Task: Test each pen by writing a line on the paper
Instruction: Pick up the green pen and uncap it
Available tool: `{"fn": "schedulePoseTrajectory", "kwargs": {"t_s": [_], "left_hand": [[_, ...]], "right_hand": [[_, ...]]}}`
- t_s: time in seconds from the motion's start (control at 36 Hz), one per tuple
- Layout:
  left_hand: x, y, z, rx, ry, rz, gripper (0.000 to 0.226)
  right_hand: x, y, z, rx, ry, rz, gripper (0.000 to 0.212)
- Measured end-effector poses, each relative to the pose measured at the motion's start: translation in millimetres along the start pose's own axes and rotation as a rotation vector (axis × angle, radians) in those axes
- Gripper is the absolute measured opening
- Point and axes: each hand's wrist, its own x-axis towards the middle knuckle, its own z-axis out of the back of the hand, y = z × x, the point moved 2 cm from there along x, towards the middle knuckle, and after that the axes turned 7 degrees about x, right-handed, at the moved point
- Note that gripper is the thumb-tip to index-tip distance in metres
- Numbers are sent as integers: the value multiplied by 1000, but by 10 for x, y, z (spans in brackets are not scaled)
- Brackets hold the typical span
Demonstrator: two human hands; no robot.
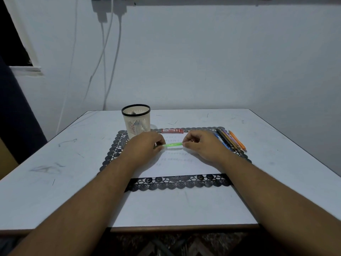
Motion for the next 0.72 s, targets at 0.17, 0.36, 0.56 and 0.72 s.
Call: {"fn": "schedulePoseTrajectory", "kwargs": {"t_s": [0.17, 0.36, 0.56, 0.72], "left_hand": [[-18, 8, -4, 2, -7, 2, 8], [-2, 36, -30, -27, 1, 49, 10], [-21, 81, 13, -52, 23, 45, 10], [-17, 49, 20, -2, 39, 4, 6]], "right_hand": [[-11, 13, 34, -21, 7, -3, 11], [42, -21, 99, -61, -25, -15, 14], [100, -133, 54, -93, -46, -62, 9], [177, -57, -79, -242, 17, -46, 6]]}}
